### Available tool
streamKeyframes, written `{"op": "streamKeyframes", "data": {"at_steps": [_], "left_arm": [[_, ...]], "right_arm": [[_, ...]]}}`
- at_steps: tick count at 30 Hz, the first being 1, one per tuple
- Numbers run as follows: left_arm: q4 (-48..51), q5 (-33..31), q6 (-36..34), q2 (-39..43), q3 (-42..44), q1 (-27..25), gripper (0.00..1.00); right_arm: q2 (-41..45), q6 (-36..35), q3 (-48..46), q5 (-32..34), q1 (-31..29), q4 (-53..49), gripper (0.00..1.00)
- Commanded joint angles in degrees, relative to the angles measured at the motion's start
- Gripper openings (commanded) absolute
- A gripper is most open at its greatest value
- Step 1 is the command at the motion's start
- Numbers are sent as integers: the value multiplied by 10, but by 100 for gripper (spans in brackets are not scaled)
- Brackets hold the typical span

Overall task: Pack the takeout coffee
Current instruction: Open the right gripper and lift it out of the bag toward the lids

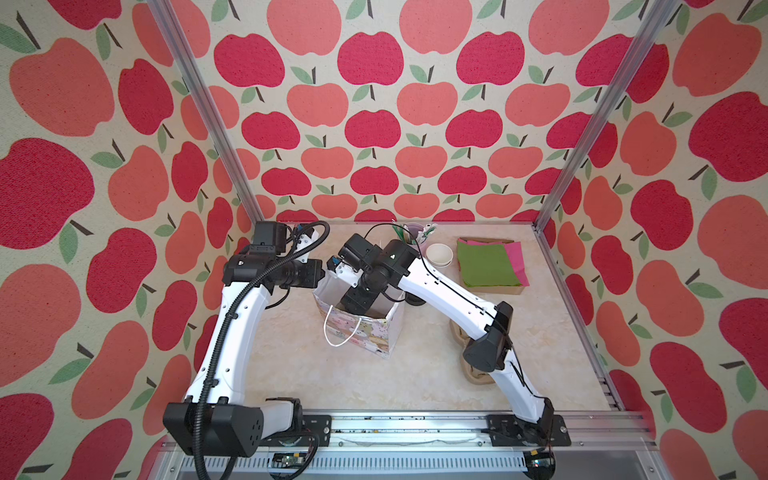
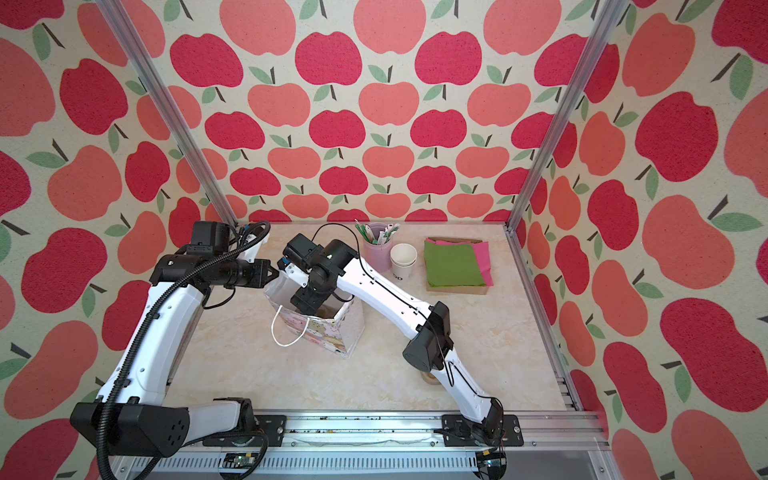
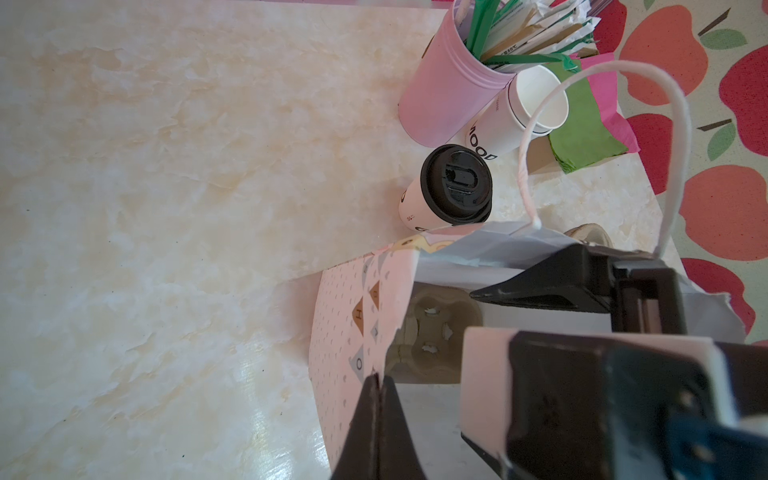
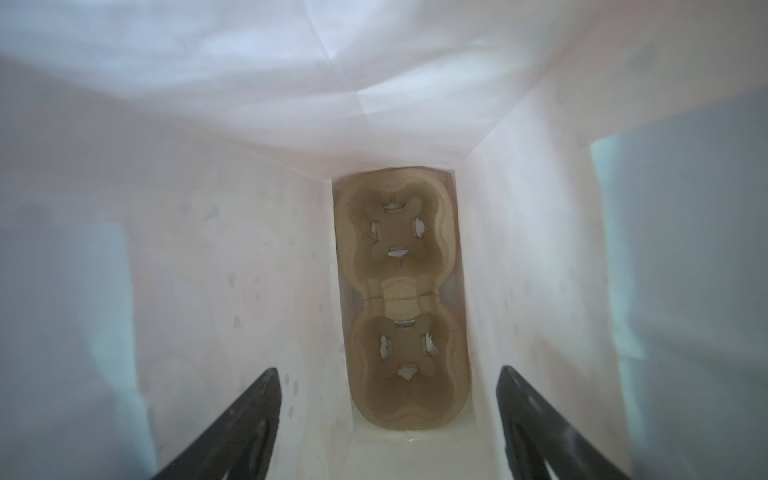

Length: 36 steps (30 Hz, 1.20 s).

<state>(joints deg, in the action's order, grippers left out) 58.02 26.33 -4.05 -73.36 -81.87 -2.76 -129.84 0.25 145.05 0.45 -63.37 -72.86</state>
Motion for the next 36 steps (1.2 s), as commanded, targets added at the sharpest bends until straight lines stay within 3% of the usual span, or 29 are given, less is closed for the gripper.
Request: {"op": "streamKeyframes", "data": {"at_steps": [1,18,27,36], "left_arm": [[8,-5,-12,12,6,-1,0],[8,-15,-15,12,7,-1,0],[27,-54,-1,23,-1,8,0],[36,-81,28,49,12,47,0]], "right_arm": [[60,-2,2,11,-5,34,85],[175,-30,-23,71,-5,103,95],[325,-43,-201,141,7,237,99],[416,18,-361,133,94,282,99]]}}
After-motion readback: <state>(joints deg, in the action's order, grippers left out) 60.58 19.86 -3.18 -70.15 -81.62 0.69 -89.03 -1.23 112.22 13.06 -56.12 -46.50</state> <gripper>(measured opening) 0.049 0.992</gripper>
